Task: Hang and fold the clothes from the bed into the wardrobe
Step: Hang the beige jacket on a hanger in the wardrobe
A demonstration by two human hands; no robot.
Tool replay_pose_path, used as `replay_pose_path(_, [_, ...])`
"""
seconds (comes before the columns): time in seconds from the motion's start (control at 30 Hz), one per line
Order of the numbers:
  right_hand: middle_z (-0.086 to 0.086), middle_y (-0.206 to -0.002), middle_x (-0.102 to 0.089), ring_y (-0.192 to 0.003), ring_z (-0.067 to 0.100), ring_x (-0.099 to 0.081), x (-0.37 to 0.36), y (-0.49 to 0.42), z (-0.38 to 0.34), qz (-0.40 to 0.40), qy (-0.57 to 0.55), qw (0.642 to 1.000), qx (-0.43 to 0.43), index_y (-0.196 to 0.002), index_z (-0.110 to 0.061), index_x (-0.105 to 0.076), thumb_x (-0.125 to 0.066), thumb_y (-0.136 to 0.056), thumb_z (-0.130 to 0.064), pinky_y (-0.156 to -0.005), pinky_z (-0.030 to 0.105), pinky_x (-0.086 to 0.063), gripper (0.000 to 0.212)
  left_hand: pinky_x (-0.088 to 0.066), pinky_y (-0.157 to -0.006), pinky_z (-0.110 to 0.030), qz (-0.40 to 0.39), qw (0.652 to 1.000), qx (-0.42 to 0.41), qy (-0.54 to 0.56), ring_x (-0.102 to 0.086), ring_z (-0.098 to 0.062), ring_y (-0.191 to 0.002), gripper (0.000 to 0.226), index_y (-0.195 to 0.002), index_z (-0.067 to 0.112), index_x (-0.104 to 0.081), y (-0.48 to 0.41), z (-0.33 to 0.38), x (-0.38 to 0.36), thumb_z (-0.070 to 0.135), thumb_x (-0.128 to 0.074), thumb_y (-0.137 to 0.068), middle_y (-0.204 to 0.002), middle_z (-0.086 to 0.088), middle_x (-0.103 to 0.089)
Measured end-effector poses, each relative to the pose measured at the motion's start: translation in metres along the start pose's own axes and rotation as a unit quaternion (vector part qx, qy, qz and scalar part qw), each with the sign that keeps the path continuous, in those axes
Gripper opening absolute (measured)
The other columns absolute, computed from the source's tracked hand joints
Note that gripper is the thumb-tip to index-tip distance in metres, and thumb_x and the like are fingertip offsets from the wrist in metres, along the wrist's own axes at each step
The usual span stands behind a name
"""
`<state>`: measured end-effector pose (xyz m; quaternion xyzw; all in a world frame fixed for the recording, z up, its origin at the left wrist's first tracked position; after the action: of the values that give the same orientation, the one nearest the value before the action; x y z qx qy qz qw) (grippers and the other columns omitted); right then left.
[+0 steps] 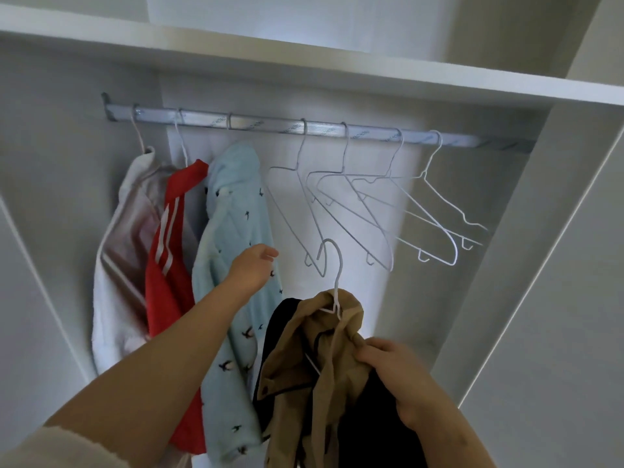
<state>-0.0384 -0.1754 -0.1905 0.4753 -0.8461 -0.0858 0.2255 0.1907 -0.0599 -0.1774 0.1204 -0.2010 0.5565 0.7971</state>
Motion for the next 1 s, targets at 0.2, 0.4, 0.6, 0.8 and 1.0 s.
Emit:
replay_pose_path(0.2, [0.005, -0.099, -0.064, -0.093, 0.024, -0.061, -0.014, 0.009, -0.019, -0.020, -0.007, 1.000, 0.013, -0.100, -0.014, -0.063, -0.049, -0.096, -0.019, -0.090, 0.034, -0.052, 0.015, -0.047, -0.074, -0.025, 0.041, 0.999, -0.004, 0.031, -0.057, -0.018, -0.099, 0.025, -0.105, 0.018, -0.058, 0.033, 0.003, 0.018, 0.004, -0.041, -0.093, -0.109, 0.000, -0.058])
replay_pose_path(0.4, [-0.001, -0.091, -0.059, -0.082, 0.018, -0.057, -0.021, 0.016, -0.040, -0.030, -0.029, 0.998, 0.036, -0.098, -0.017, -0.056, -0.049, -0.097, -0.025, -0.081, 0.028, -0.049, 0.010, -0.050, -0.086, -0.037, 0.091, 0.994, -0.039, 0.051, -0.060, -0.021, -0.098, 0.017, -0.092, 0.023, -0.059, 0.065, 0.020, 0.040, 0.010, -0.048, -0.092, -0.102, -0.001, -0.062])
replay_pose_path(0.6, [-0.002, -0.101, -0.065, -0.094, 0.020, -0.063, -0.029, 0.008, -0.062, -0.088, 0.004, 0.988, 0.124, -0.108, -0.022, -0.061, -0.059, -0.091, -0.026, -0.089, 0.032, -0.053, 0.017, -0.048, -0.085, -0.034, 0.112, 0.987, -0.081, 0.079, -0.061, -0.017, -0.094, 0.020, -0.079, 0.034, -0.057, 0.048, 0.033, 0.057, 0.022, -0.051, -0.094, -0.090, 0.010, -0.062])
replay_pose_path(0.8, [0.012, -0.118, -0.064, -0.096, 0.020, -0.061, -0.050, -0.041, -0.104, -0.123, -0.076, 0.982, 0.122, -0.110, -0.014, -0.064, -0.050, -0.091, 0.000, -0.090, 0.034, -0.049, 0.028, -0.045, -0.078, -0.028, 0.140, 0.984, -0.093, 0.060, -0.052, -0.005, -0.078, 0.013, -0.091, 0.030, -0.058, -0.009, 0.031, 0.070, 0.021, -0.050, -0.094, -0.089, 0.018, -0.055])
replay_pose_path(1.0, [0.001, -0.109, -0.059, -0.100, 0.018, -0.055, -0.072, -0.091, -0.124, -0.056, -0.065, 0.994, 0.066, -0.106, -0.019, -0.054, -0.054, -0.090, -0.010, -0.093, 0.028, -0.043, 0.017, -0.036, -0.064, -0.013, 0.098, 0.993, -0.048, 0.046, -0.049, 0.001, -0.082, 0.019, -0.095, 0.030, -0.057, -0.058, -0.006, 0.065, 0.014, -0.047, -0.092, -0.092, 0.017, -0.052])
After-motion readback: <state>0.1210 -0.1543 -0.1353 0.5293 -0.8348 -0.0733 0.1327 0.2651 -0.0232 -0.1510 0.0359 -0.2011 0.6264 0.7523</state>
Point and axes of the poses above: each hand's wrist, its own y-axis away from the middle knuckle, its own x-axis out of the back of the hand, z = x × y, the point moved 1 cm from there along -y, towards the middle knuckle
